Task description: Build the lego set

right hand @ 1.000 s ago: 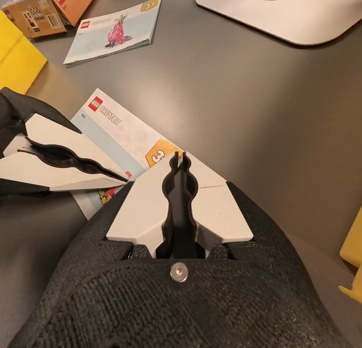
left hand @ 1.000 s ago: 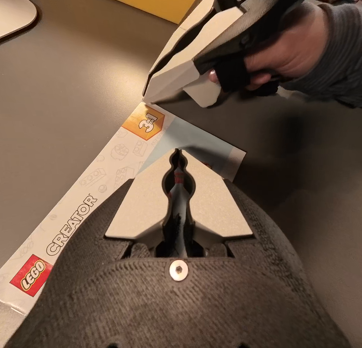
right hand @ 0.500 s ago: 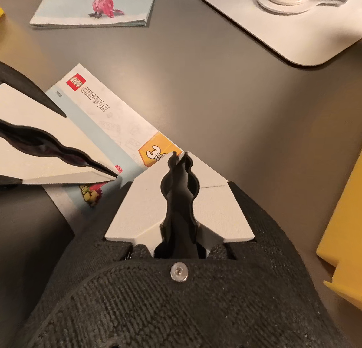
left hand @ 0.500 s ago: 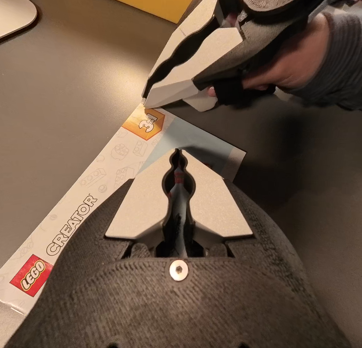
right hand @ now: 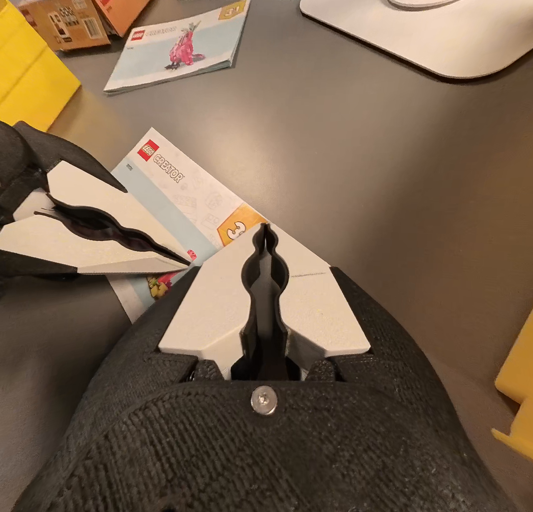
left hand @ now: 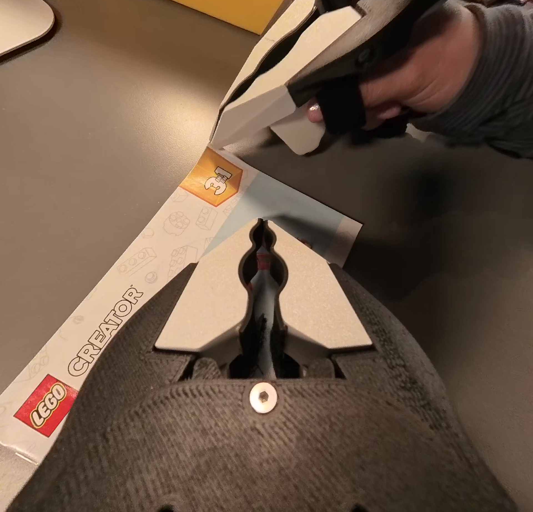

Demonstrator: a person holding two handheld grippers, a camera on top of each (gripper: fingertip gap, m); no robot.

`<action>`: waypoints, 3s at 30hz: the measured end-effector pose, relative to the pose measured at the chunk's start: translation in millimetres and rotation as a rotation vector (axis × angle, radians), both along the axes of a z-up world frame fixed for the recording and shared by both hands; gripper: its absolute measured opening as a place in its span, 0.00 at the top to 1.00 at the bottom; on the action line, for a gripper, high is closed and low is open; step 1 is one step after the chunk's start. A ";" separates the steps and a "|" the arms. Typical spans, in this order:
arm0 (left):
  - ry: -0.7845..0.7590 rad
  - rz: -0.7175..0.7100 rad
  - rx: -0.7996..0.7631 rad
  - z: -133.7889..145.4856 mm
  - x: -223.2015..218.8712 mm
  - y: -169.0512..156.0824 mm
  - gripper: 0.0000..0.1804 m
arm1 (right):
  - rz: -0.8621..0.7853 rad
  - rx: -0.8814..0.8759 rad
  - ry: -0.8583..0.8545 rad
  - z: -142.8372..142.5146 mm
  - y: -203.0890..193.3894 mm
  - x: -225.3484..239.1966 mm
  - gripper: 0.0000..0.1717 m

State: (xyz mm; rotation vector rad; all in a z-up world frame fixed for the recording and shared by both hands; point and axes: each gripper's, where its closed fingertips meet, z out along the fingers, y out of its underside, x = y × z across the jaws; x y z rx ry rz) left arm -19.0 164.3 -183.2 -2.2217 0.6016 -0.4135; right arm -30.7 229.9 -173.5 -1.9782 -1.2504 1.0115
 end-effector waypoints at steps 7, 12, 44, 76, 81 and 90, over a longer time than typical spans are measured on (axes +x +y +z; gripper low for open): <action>-0.001 -0.001 0.000 0.0 0.2 -0.1 1.00 | 0.061 -0.037 0.072 8.9 -7.0 -2.8 1.00; -0.003 -0.003 0.000 0.1 0.2 -0.2 1.00 | 0.099 -0.030 0.095 12.7 -12.0 -4.3 1.00; -0.055 0.313 0.139 30.5 -3.3 24.1 0.92 | 0.139 -0.054 0.415 65.8 -34.0 -12.8 1.00; 0.274 -0.213 0.171 12.1 20.2 -17.2 0.87 | -0.085 0.262 0.525 83.2 8.8 3.8 1.00; 0.421 -0.154 0.228 12.8 6.5 -8.3 0.97 | -0.086 0.260 0.525 83.2 9.2 3.8 1.00; 0.641 0.066 0.204 4.7 -38.5 8.1 0.99 | -0.079 0.274 0.519 83.2 7.8 2.7 1.00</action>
